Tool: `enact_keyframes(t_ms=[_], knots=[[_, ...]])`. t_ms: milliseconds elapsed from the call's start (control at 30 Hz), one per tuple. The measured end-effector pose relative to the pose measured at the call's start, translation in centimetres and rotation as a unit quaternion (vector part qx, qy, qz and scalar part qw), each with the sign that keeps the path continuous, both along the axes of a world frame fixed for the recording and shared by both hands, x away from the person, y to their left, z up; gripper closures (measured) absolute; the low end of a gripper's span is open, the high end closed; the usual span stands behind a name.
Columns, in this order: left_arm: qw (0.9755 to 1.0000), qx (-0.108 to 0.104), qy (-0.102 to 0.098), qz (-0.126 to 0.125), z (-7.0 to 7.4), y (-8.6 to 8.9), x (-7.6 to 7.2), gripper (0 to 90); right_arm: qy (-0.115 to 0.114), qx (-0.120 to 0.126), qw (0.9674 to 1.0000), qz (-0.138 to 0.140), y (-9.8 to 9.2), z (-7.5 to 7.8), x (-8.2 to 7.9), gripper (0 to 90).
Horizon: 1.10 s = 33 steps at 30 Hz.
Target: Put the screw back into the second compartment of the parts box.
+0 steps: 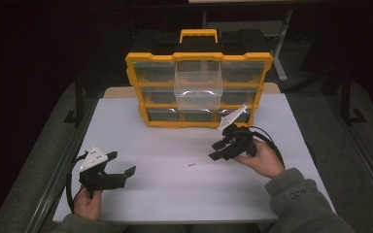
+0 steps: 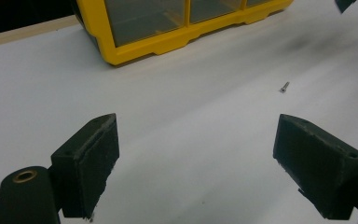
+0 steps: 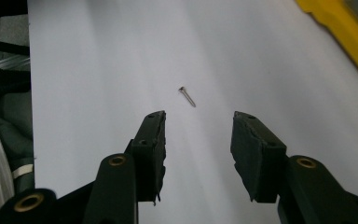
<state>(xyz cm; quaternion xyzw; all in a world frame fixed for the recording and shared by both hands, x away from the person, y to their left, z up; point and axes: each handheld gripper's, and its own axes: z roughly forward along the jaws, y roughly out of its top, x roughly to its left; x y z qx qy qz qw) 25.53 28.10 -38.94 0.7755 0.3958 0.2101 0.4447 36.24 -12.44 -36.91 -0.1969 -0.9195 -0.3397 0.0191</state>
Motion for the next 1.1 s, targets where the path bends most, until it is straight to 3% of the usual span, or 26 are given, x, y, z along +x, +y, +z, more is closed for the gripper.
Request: enact_keyframes(t_ms=[567, 867, 1067, 1100], knots=[[1.0000, 0.000, -0.003, -0.001, 0.0, 0.1, 0.0, 13.9, -0.002, -0.014, 0.9993, 0.034, 5.2, -3.7, 0.4, 55.2], [1.0000, 0.002, -0.001, -0.002, 0.1, 0.1, 0.0, 13.9, 0.004, -0.043, 0.9977, 0.052, 7.6, -5.7, 0.9, 62.4], [1.0000, -0.001, -0.001, 0.000, 0.0, 0.1, 0.0, 13.9, -0.018, -0.059, 0.9966, 0.054, 8.4, -6.2, 1.2, 66.7], [1.0000, -0.002, -0.001, 0.001, 0.0, 0.1, 0.0, 13.9, -0.013, -0.067, 0.9964, 0.050, 8.6, -6.1, 1.1, 68.3]])
